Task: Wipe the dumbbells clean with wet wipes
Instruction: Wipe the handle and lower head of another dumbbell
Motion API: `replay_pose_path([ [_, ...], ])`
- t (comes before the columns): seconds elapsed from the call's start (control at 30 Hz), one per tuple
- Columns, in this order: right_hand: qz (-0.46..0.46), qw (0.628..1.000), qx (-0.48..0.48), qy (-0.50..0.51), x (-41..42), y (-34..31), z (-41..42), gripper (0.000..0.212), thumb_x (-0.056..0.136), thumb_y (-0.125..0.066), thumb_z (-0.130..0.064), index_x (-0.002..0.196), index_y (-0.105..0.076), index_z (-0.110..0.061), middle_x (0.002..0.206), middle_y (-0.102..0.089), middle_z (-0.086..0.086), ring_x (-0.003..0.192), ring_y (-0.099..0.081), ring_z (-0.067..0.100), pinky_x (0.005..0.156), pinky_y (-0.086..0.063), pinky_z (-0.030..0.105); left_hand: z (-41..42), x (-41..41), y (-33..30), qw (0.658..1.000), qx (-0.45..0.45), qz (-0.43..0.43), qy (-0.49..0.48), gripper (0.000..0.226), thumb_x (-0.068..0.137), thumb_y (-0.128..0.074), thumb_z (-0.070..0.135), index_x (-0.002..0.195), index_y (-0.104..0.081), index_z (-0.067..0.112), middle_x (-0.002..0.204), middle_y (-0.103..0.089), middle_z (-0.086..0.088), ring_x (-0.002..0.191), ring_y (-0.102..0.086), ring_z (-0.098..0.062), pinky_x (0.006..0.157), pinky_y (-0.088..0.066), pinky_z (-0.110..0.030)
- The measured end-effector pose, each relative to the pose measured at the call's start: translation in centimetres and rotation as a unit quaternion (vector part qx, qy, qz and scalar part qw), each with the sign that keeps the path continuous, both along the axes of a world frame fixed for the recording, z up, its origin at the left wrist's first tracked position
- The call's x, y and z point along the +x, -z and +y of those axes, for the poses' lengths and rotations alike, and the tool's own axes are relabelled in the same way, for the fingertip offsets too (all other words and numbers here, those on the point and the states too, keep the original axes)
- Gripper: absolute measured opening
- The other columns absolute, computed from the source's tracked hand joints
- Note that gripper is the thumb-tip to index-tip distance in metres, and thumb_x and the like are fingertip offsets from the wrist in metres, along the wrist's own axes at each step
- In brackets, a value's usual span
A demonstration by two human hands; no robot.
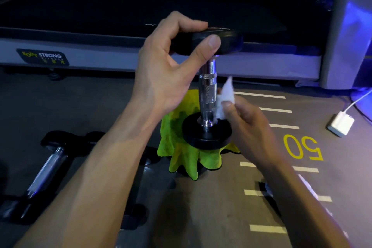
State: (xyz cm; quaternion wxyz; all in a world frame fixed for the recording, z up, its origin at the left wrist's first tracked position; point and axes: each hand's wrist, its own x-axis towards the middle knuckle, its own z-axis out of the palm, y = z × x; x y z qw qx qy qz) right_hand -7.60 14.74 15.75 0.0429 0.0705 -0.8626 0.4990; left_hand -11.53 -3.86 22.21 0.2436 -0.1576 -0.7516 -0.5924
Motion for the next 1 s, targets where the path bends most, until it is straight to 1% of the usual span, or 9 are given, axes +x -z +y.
replay_pose_path([
  [0.1, 0.058, 0.987, 0.095, 0.117, -2.2, -1.3, 0.9, 0.037, 0.107, -0.051, -0.029, 0.081, -0.062, -0.007, 0.071, -0.057, 0.005, 0.071, -0.050, 0.020, 0.061, -0.032, 0.036, 0.1, 0.1, 0.0, 1.000, -0.004, 0.000, 0.001, 0.020, 0.094, -0.077, 0.036, 0.107, -0.067, 0.024, 0.105, -0.071, 0.000, 0.093, -0.064, -0.003, 0.091, -0.053, -0.030],
  [0.23, 0.090, 0.974, 0.078, 0.194, -5.0, -2.5, 1.0, 0.017, 0.098, -0.065, -0.034, 0.093, -0.066, -0.018, 0.066, -0.065, -0.008, 0.071, -0.065, 0.024, 0.059, -0.044, 0.033, 0.3, 0.2, 0.0, 1.000, -0.013, 0.001, 0.001, 0.022, 0.093, -0.076, 0.040, 0.108, -0.067, 0.027, 0.110, -0.072, -0.004, 0.102, -0.068, -0.014, 0.097, -0.055, -0.041],
  [0.33, 0.067, 0.983, 0.032, 0.168, -5.3, -1.5, -0.7, 0.026, 0.094, -0.071, -0.039, 0.082, -0.057, -0.020, 0.064, -0.066, -0.008, 0.061, -0.063, 0.015, 0.056, -0.048, 0.028, 0.3, 0.1, 0.0, 1.000, -0.010, 0.000, -0.006, 0.022, 0.093, -0.077, 0.042, 0.107, -0.067, 0.028, 0.109, -0.072, -0.003, 0.101, -0.068, -0.014, 0.097, -0.055, -0.047],
  [0.47, -0.033, 0.987, -0.119, 0.107, -4.0, -0.5, -1.9, 0.028, 0.099, -0.068, -0.034, 0.084, -0.062, -0.011, 0.069, -0.075, 0.006, 0.065, -0.073, 0.026, 0.067, -0.060, 0.045, 0.2, 0.0, 0.1, 1.000, -0.007, -0.001, -0.016, 0.021, 0.093, -0.076, 0.042, 0.106, -0.067, 0.029, 0.107, -0.072, -0.001, 0.100, -0.067, -0.012, 0.097, -0.055, -0.048],
  [0.6, -0.063, 0.974, -0.218, 0.019, -1.8, -1.4, -0.7, 0.026, 0.109, -0.048, -0.015, 0.089, -0.063, -0.005, 0.091, -0.077, 0.016, 0.092, -0.077, 0.030, 0.088, -0.062, 0.041, 0.2, 0.0, 0.2, 1.000, -0.002, 0.002, -0.009, 0.020, 0.093, -0.077, 0.040, 0.106, -0.066, 0.028, 0.105, -0.072, -0.003, 0.096, -0.066, -0.010, 0.094, -0.056, -0.044],
  [0.67, -0.061, 0.970, -0.235, 0.011, -0.9, -1.9, 0.0, 0.025, 0.106, -0.046, -0.008, 0.087, -0.055, 0.005, 0.094, -0.071, 0.027, 0.095, -0.075, 0.030, 0.088, -0.062, 0.042, 0.3, 0.0, 0.1, 1.000, -0.001, 0.006, -0.006, 0.019, 0.093, -0.077, 0.039, 0.106, -0.066, 0.029, 0.105, -0.072, -0.005, 0.095, -0.066, -0.008, 0.092, -0.056, -0.040],
  [0.73, -0.009, 0.991, -0.132, -0.006, 0.0, -1.8, 0.6, 0.022, 0.098, -0.048, -0.010, 0.083, -0.047, 0.006, 0.081, -0.058, 0.022, 0.079, -0.060, 0.027, 0.078, -0.055, 0.054, 0.3, 0.1, 0.1, 1.000, -0.001, 0.010, -0.006, 0.019, 0.093, -0.077, 0.039, 0.105, -0.066, 0.031, 0.106, -0.072, -0.005, 0.095, -0.066, -0.009, 0.092, -0.056, -0.040],
  [0.87, 0.156, 0.978, 0.136, -0.015, 1.4, -2.2, 0.8, 0.026, 0.092, -0.052, -0.009, 0.073, -0.040, -0.021, 0.063, -0.041, -0.007, 0.062, -0.041, 0.006, 0.057, -0.033, 0.017, 0.4, 0.2, 0.0, 1.000, -0.006, 0.010, -0.006, 0.018, 0.093, -0.076, 0.041, 0.105, -0.065, 0.034, 0.109, -0.073, -0.005, 0.099, -0.068, -0.013, 0.095, -0.055, -0.044],
  [1.0, 0.158, 0.970, 0.181, 0.021, 1.4, -2.3, 0.5, 0.025, 0.089, -0.061, -0.003, 0.076, -0.045, -0.017, 0.054, -0.041, -0.012, 0.058, -0.051, -0.005, 0.052, -0.033, 0.004, 0.4, 0.3, 0.1, 1.000, -0.006, 0.006, -0.009, 0.018, 0.092, -0.076, 0.043, 0.104, -0.064, 0.036, 0.110, -0.073, -0.003, 0.101, -0.068, -0.013, 0.096, -0.056, -0.041],
])
